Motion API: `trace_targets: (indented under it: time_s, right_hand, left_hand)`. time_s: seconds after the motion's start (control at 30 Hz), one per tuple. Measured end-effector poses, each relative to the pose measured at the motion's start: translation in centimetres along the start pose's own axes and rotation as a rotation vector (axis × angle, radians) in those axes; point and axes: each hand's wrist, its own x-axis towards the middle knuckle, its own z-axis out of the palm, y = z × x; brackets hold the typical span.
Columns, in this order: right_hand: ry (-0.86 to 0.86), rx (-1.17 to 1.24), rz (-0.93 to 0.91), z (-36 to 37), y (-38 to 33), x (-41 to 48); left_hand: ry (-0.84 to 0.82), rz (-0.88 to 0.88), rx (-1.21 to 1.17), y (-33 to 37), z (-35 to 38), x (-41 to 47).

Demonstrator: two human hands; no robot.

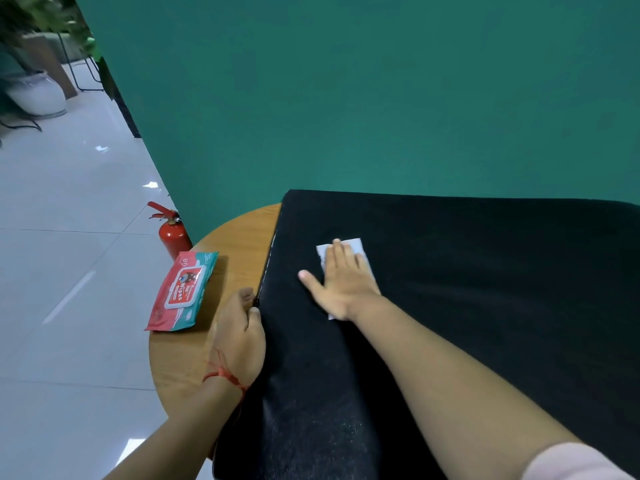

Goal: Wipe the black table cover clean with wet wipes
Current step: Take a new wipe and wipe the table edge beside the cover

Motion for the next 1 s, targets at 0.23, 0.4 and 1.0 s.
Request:
trace_targets:
  time_s: [0.23,0.4,1.0]
  right_hand:
    - [-0.042,0.038,-0.277,1.9,-8.9,1.3]
    - [-0.065,0.071,-0.370,2.5,-10.2,1.6]
    - [0.050,0.038,0.070,-3.4,12.8,7.1]
  left_hand:
    - [0.070,0.041,-0.058,0.8,-0.4,-0.2]
    - [0.090,0.029,-0.055,1.8,-0.5,-0.3]
    - [-0.062,-0.009,0.086,1.9,-0.8,-0.3]
